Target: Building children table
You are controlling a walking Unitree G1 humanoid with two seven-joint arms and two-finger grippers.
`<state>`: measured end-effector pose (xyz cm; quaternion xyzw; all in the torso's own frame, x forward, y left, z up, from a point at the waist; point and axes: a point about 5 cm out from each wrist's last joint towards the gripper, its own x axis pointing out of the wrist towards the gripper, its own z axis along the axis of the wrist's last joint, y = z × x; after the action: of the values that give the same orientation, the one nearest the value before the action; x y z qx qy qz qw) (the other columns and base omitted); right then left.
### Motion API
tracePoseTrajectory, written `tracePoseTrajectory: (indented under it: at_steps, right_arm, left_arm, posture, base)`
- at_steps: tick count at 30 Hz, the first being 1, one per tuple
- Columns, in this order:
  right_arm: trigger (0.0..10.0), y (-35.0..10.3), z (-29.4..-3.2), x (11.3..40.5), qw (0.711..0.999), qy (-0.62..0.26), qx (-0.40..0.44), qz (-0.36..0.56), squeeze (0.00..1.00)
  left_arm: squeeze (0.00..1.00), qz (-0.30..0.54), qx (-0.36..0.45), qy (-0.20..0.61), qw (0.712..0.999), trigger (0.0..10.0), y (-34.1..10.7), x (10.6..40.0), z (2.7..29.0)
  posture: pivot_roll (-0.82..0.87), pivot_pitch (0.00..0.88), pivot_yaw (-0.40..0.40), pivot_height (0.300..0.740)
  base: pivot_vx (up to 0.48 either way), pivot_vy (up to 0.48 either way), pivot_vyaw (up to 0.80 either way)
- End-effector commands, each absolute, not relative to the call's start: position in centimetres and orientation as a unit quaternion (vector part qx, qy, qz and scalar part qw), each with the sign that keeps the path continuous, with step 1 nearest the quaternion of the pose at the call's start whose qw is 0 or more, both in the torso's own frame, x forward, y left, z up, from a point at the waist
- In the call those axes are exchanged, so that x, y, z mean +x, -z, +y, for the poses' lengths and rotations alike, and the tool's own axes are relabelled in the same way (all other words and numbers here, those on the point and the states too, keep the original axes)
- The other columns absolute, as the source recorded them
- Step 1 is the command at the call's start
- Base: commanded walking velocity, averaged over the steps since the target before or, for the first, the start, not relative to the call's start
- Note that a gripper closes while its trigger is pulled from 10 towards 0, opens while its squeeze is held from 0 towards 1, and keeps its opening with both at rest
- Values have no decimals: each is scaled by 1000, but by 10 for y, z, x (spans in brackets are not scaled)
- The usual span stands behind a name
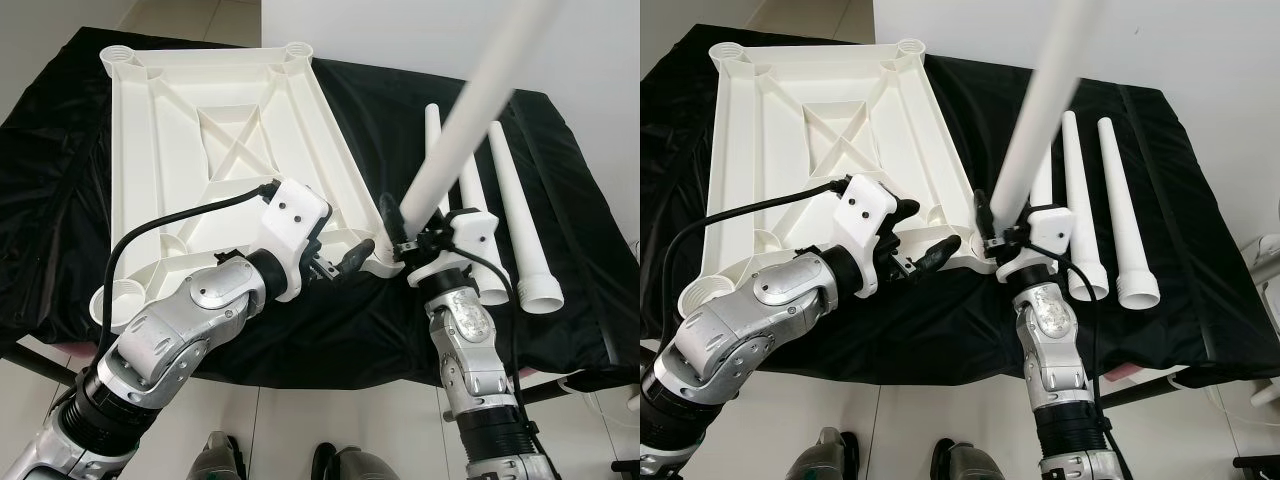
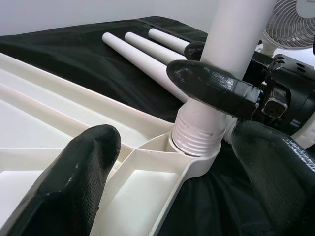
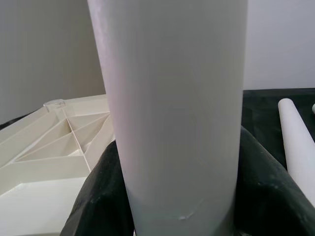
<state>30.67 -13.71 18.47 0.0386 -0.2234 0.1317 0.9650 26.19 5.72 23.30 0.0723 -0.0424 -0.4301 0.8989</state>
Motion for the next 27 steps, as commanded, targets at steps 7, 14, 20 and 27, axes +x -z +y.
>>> tracePoseTrajectory:
  at_steps: [7, 14, 20, 27]
  right_arm:
    - [10000, -149, -144, 299, 980, -105, 74, -154, 0]
    - [10000, -148, -137, 309, 987, -116, 36, -109, 0]
    - [10000, -151, -138, 320, 988, -127, 7, -87, 0]
    - [10000, -152, -139, 319, 987, -128, -2, -100, 0]
  left_arm:
    - [0, -29, 79, 495, 865, 10000, -230, 255, 53]
    - [0, -28, 79, 496, 864, 10000, -230, 255, 54]
    - [0, -29, 80, 495, 865, 10000, -230, 255, 54]
    - [0, -30, 79, 492, 866, 10000, -230, 255, 54]
  posture:
    - [117, 188, -82, 740]
    - [117, 192, -77, 740]
    - [117, 191, -76, 740]
    - [126, 188, -87, 740]
  base:
    - [0, 0, 0]
    - [0, 0, 0]
    - [0, 0, 0]
    - [0, 0, 0]
